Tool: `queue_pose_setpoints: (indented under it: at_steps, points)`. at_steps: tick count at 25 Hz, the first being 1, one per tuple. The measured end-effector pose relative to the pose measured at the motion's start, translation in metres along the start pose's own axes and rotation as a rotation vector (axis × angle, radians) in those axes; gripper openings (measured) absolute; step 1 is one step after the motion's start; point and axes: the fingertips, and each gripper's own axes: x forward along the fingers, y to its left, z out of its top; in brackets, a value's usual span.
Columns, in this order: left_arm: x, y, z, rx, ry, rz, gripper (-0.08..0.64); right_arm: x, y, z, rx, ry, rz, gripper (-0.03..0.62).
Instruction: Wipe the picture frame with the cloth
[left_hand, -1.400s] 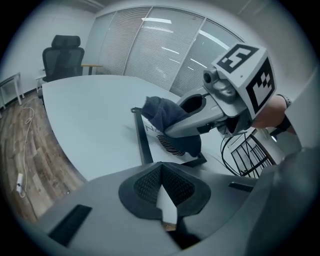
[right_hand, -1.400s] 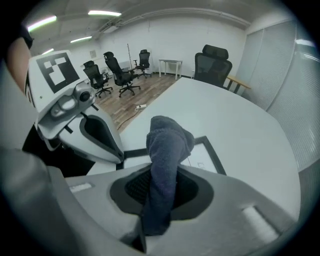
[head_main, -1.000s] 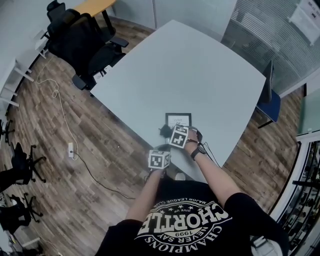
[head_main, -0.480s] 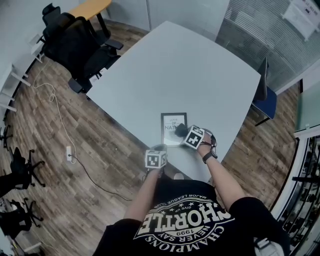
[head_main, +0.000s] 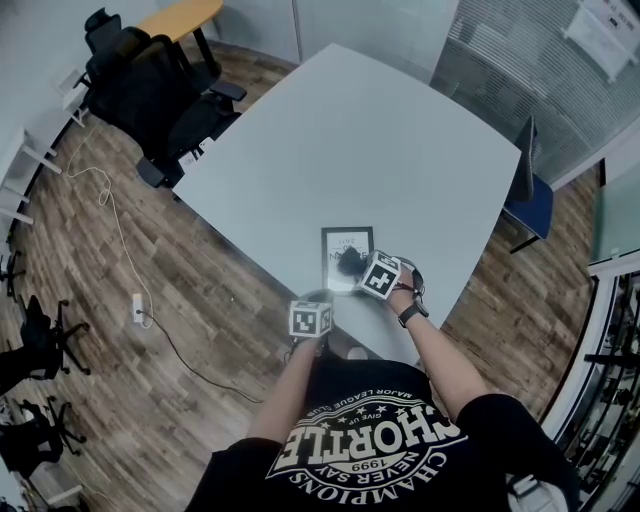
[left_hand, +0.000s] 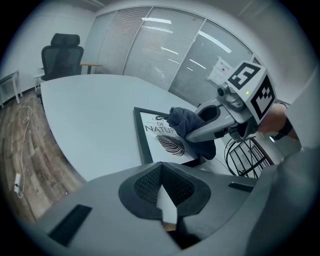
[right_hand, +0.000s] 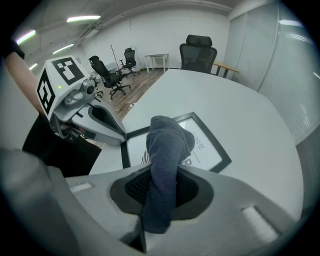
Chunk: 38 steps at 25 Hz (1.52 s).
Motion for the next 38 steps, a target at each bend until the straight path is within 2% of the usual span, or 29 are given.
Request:
queue_pose_setpoints:
  at_steps: [6, 10, 12, 20, 28, 31, 34, 38]
  points:
    - [0.000, 0.000, 0.001, -0.003, -0.002, -0.012, 0.005, 0.022, 0.025, 0.058, -0.134, -0.031, 0.094, 0.077]
    - [-0.001, 0.000, 0.003, -0.004, -0.006, -0.025, 0.005, 0.044, 0.037, 0.058, -0.242, 0.045, 0.127, 0.077]
    - [-0.002, 0.001, 0.002, -0.006, -0.003, -0.024, 0.005, 0.045, 0.037, 0.056, -0.263, 0.053, 0.125, 0.077]
    - [-0.002, 0.007, 0.003, -0.004, -0.014, -0.024, 0.005, 0.029, 0.022, 0.014, -0.171, 0.083, 0.073, 0.077]
    - [-0.002, 0.001, 0.004, -0.005, -0.020, -0.016, 0.005, 0.001, 0.005, -0.032, -0.097, 0.104, -0.028, 0.077]
    - [-0.003, 0.000, 0.004, -0.002, -0.020, -0.012, 0.005, -0.004, 0.002, -0.043, -0.075, 0.117, -0.035, 0.077]
    - [-0.002, -0.002, 0.002, 0.003, -0.020, -0.009, 0.005, -0.004, 0.006, -0.037, -0.069, 0.095, -0.012, 0.077]
    - [-0.003, -0.001, 0.005, -0.026, -0.043, -0.027, 0.005, 0.000, 0.024, 0.008, -0.112, -0.002, 0.065, 0.077]
